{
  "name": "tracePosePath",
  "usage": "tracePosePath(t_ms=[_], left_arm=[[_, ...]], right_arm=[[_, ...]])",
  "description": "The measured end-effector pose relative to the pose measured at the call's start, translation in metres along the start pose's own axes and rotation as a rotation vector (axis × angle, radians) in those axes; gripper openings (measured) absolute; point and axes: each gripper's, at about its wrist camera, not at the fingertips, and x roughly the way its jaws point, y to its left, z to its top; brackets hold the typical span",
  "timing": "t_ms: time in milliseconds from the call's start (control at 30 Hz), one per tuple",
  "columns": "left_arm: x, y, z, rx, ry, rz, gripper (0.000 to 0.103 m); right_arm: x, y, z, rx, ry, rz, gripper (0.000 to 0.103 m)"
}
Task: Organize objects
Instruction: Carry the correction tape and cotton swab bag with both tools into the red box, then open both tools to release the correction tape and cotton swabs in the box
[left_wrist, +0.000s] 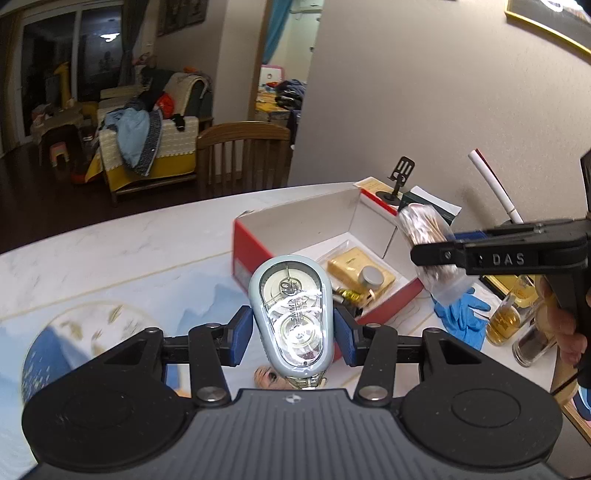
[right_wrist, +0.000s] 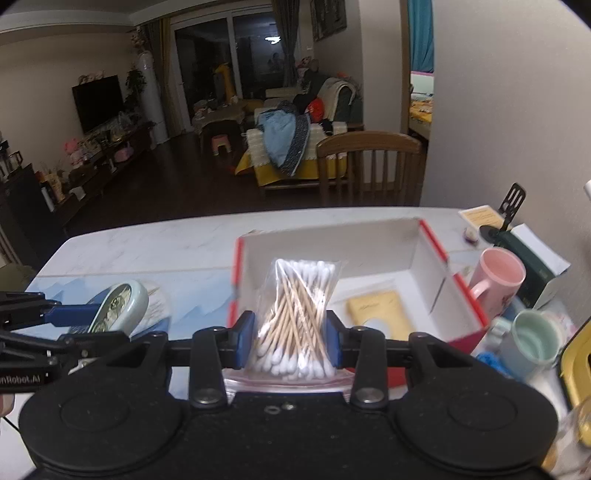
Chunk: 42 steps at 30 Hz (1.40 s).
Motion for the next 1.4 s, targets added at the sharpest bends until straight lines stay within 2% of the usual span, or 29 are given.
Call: tracePosePath(t_ms=[233,500,767,1033,1400], left_arm=[[0.047,-0.027,0.027,0.044,0.039,-0.013,0.047],[0.099,-0.048,0.042,0.067,0.107,0.011,0.047],[0.152,-0.059,0.061,0.097,0.156,0.050,0.047],[0.207,-0.061,0.070,0.118,0.253,0.082,0.047],[0.259,-0.059,0.067,0.143,0.394,0.112,0.047]], right_arm=[[0.028,-0.043,0.020,0.013,0.009,-0.011,0.039],[0.077,-0.077,0.040,0.046,0.076,-0.013,0.039],[0.130,-0.094,0.045,0.071,0.148,-0.031,0.039],[0.183,-0.107,0.037,0.120,0.257,-0.067,0.039],[0.208,-0.107,0.027,0.135,0.343,-0.087,0.041]])
